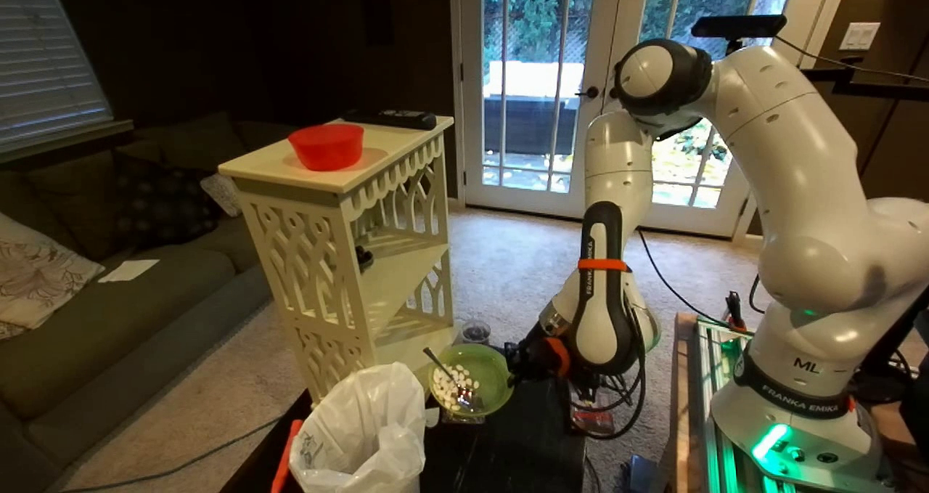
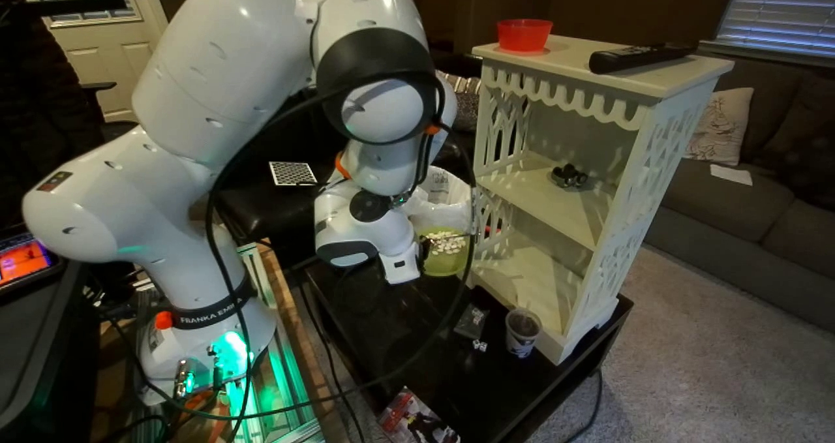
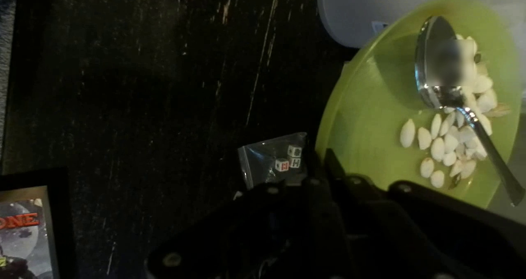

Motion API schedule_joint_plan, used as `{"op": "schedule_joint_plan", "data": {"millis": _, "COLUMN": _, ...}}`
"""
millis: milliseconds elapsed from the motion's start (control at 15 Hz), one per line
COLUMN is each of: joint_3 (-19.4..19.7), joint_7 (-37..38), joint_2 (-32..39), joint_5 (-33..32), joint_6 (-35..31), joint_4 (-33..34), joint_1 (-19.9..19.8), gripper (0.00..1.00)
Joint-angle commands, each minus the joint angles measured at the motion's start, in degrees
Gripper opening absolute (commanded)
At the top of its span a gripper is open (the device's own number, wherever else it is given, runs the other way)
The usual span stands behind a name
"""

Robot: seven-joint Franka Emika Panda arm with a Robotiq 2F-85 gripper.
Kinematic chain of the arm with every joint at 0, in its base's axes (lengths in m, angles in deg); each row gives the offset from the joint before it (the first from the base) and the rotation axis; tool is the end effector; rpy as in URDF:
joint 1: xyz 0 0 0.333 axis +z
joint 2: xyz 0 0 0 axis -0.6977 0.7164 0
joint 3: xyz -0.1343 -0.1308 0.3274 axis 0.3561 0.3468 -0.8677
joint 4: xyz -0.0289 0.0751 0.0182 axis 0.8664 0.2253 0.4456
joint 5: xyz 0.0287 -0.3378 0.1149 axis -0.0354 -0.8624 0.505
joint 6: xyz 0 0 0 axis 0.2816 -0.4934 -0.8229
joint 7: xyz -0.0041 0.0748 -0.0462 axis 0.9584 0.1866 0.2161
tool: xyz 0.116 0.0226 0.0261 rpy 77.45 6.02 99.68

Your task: Put the yellow plate on the top shelf of the shelf.

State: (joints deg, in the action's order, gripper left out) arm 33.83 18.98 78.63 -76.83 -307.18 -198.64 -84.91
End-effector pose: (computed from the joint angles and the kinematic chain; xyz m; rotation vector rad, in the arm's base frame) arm 0.4005 -0.0538 0.1225 -2.2004 1.5116 -0.3482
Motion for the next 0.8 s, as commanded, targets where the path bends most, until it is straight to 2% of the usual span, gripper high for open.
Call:
{"op": "schedule_joint_plan", "data": {"millis": 0, "joint_3": 1.2, "joint_7": 4.99, "joint_2": -4.71, "joint_5": -2.46, "joint_6": 0.88, "joint_4": 0.04, "joint_1": 0.47, "gripper": 0.01}}
{"op": "schedule_joint_plan", "data": {"millis": 133, "joint_3": 1.01, "joint_7": 6.94, "joint_2": -9.54, "joint_5": -2.52, "joint_6": 1.22, "joint_4": -3.39, "joint_1": -0.54, "gripper": 0.01}}
{"op": "schedule_joint_plan", "data": {"millis": 200, "joint_3": 2.08, "joint_7": 7.27, "joint_2": -9.53, "joint_5": -1.18, "joint_6": 2.9, "joint_4": -0.68, "joint_1": 1.22, "gripper": 0.01}}
{"op": "schedule_joint_plan", "data": {"millis": 333, "joint_3": 3.14, "joint_7": 8.68, "joint_2": -12.47, "joint_5": 0.25, "joint_6": 4.52, "joint_4": 0.11, "joint_1": 2.8, "gripper": 0.01}}
{"op": "schedule_joint_plan", "data": {"millis": 400, "joint_3": 2.82, "joint_7": 9.96, "joint_2": -16.9, "joint_5": 0.02, "joint_6": 4.23, "joint_4": -4.19, "joint_1": 2.05, "gripper": 0.01}}
{"op": "schedule_joint_plan", "data": {"millis": 533, "joint_3": 4.87, "joint_7": 10.8, "joint_2": -17.23, "joint_5": 0.31, "joint_6": 7.2, "joint_4": -0.14, "joint_1": 4.43, "gripper": 0.01}}
{"op": "schedule_joint_plan", "data": {"millis": 667, "joint_3": 5.82, "joint_7": 12.57, "joint_2": -19.87, "joint_5": -0.94, "joint_6": 10.18, "joint_4": 0.09, "joint_1": 4.57, "gripper": 0.01}}
{"op": "schedule_joint_plan", "data": {"millis": 733, "joint_3": 5.08, "joint_7": 14.47, "joint_2": -23.42, "joint_5": -2.68, "joint_6": 10.94, "joint_4": -3.55, "joint_1": 2.66, "gripper": 0.01}}
